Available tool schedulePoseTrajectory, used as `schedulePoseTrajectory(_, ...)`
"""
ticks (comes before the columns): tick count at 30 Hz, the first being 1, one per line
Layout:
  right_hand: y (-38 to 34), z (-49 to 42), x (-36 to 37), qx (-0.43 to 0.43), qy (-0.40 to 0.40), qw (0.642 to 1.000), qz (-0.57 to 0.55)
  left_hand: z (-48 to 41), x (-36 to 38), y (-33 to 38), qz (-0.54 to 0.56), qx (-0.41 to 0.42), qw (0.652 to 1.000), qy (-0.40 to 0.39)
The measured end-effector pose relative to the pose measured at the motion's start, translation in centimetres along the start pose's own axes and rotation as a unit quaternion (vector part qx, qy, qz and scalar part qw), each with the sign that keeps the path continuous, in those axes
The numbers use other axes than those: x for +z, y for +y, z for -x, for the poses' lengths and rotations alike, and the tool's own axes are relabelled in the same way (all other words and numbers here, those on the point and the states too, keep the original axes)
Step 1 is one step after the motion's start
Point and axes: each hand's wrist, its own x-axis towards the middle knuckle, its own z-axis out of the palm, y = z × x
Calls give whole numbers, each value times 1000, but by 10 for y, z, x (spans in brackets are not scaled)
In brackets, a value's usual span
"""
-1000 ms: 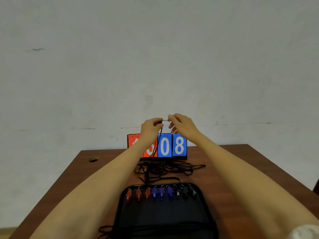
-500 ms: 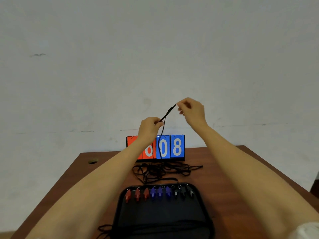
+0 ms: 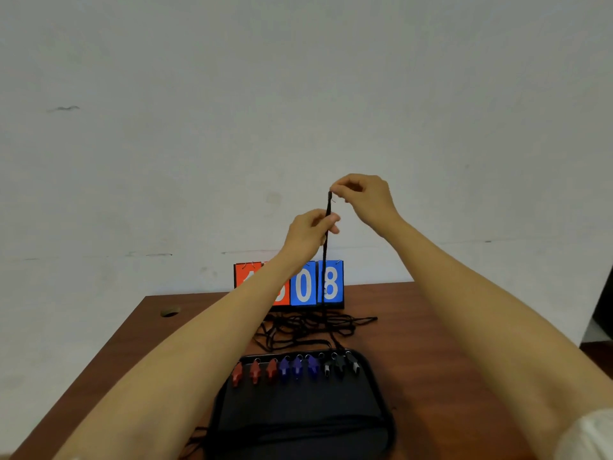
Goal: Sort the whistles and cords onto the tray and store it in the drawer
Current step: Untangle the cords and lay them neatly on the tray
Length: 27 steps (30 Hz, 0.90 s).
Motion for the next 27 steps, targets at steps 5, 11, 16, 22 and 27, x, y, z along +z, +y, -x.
schedulePoseTrajectory(5,20,3,-11,31,87,987,134,17,-14,-25,-149,-24,988,-29)
schedulePoseTrajectory(11,46,27,-11,3,90,949,302,40,-52,-63,-268,-88,958,-48)
schedulePoseTrajectory(16,75,54,-8,58,50,938,338,66,-76,-88,-403,-85,909,-67)
schedulePoseTrajectory(22,111,103,2,105,-45,926,360,104,-97,-122,-462,-133,872,-94)
schedulePoseTrajectory(27,137,146,10,163,-93,919,348,136,-99,-141,-475,-181,855,-101)
